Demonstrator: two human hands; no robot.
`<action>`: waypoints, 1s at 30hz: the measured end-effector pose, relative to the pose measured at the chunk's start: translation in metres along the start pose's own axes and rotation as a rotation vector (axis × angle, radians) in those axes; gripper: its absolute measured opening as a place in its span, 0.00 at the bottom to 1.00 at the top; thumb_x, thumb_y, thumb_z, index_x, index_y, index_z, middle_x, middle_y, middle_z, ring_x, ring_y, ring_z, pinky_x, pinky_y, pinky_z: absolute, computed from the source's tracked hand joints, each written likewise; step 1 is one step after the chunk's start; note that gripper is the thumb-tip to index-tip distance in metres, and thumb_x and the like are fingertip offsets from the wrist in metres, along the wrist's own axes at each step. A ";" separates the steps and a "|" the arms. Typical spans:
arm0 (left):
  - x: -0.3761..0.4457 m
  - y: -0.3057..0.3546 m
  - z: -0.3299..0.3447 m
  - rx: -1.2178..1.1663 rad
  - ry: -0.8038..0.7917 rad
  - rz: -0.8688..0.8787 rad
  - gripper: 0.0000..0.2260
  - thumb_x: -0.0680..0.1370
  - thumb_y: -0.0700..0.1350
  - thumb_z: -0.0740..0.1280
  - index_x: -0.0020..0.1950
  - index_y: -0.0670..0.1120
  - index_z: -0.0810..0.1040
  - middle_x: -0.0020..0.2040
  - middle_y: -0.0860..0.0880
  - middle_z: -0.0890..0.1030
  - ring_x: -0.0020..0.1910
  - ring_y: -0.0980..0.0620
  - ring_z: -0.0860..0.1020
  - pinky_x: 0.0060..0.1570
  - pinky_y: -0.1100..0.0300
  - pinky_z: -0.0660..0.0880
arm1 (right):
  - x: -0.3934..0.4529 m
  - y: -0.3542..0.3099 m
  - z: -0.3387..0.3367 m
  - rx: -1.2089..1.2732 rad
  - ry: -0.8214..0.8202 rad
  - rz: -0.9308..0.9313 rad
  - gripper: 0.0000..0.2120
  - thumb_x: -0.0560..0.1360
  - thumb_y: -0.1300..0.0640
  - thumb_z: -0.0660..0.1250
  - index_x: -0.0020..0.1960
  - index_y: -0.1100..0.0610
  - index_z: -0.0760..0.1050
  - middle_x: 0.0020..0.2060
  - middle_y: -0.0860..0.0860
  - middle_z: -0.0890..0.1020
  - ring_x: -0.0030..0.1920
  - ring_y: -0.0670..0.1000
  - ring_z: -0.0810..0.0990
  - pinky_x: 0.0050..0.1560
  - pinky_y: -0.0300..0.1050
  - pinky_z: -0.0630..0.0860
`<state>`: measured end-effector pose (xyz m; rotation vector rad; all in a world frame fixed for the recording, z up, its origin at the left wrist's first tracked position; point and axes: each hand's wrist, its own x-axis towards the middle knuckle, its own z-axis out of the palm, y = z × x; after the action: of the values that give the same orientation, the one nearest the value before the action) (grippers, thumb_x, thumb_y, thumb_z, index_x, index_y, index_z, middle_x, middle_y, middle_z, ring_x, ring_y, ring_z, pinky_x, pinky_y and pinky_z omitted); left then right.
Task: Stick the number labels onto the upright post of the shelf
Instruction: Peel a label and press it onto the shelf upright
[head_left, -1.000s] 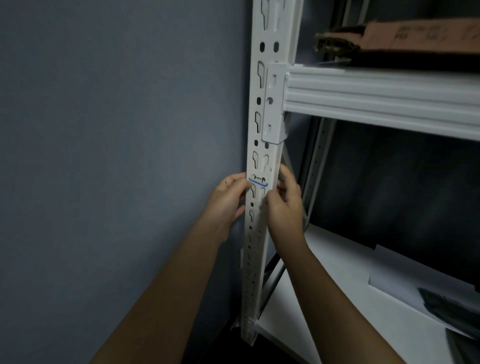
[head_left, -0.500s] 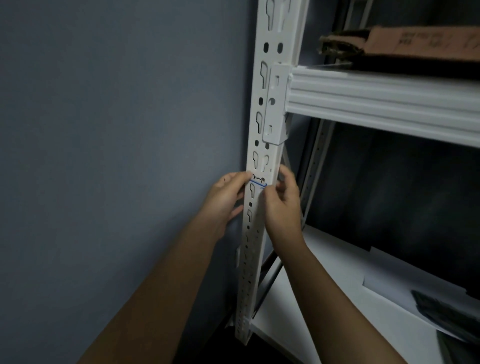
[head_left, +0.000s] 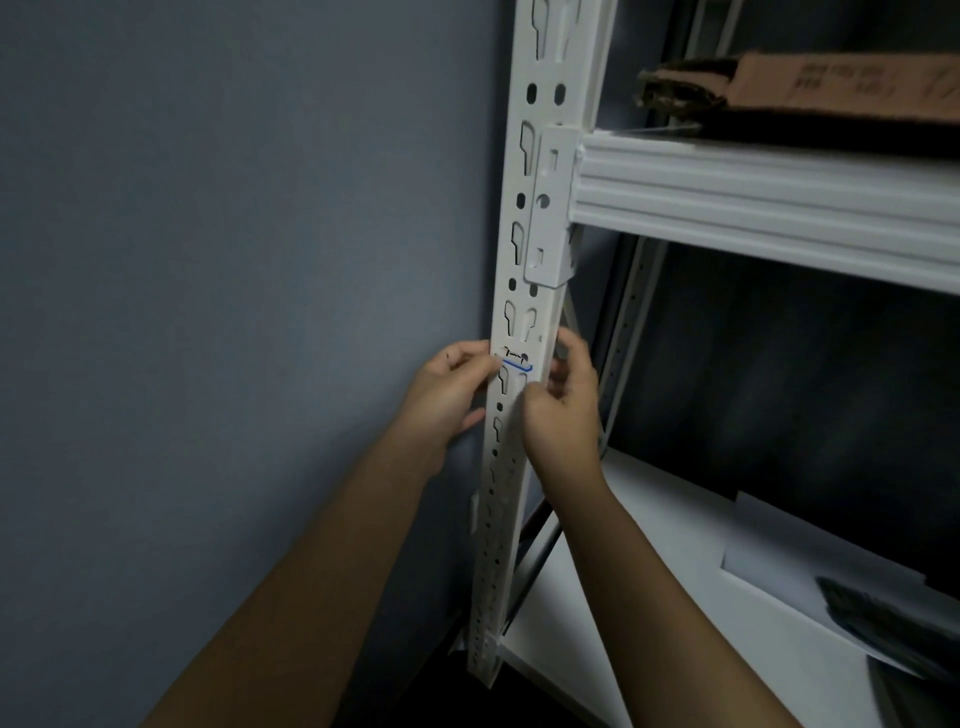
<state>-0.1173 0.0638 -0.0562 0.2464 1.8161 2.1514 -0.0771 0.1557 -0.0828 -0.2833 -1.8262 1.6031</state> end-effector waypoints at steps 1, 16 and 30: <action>-0.001 -0.001 0.000 0.034 0.009 0.013 0.07 0.77 0.42 0.65 0.51 0.52 0.78 0.48 0.52 0.83 0.50 0.56 0.79 0.50 0.59 0.74 | -0.001 0.000 -0.002 -0.010 -0.012 0.003 0.26 0.75 0.67 0.60 0.66 0.43 0.69 0.60 0.54 0.75 0.56 0.46 0.77 0.51 0.41 0.79; 0.001 -0.039 -0.011 0.870 0.548 1.090 0.05 0.74 0.44 0.71 0.49 0.46 0.83 0.42 0.46 0.74 0.42 0.52 0.65 0.34 0.53 0.71 | -0.002 0.004 -0.022 -0.963 0.452 -0.863 0.05 0.73 0.53 0.72 0.47 0.53 0.82 0.48 0.55 0.81 0.53 0.56 0.68 0.52 0.51 0.61; 0.001 -0.035 -0.015 0.919 0.328 1.030 0.09 0.74 0.49 0.64 0.44 0.46 0.81 0.43 0.48 0.71 0.42 0.53 0.67 0.33 0.55 0.71 | -0.022 0.024 -0.023 -1.054 0.322 -0.842 0.04 0.71 0.53 0.68 0.41 0.51 0.81 0.47 0.50 0.77 0.49 0.53 0.69 0.52 0.48 0.58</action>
<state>-0.1188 0.0555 -0.0932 1.3345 3.2752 1.6335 -0.0527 0.1660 -0.1126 -0.1609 -1.9645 -0.0364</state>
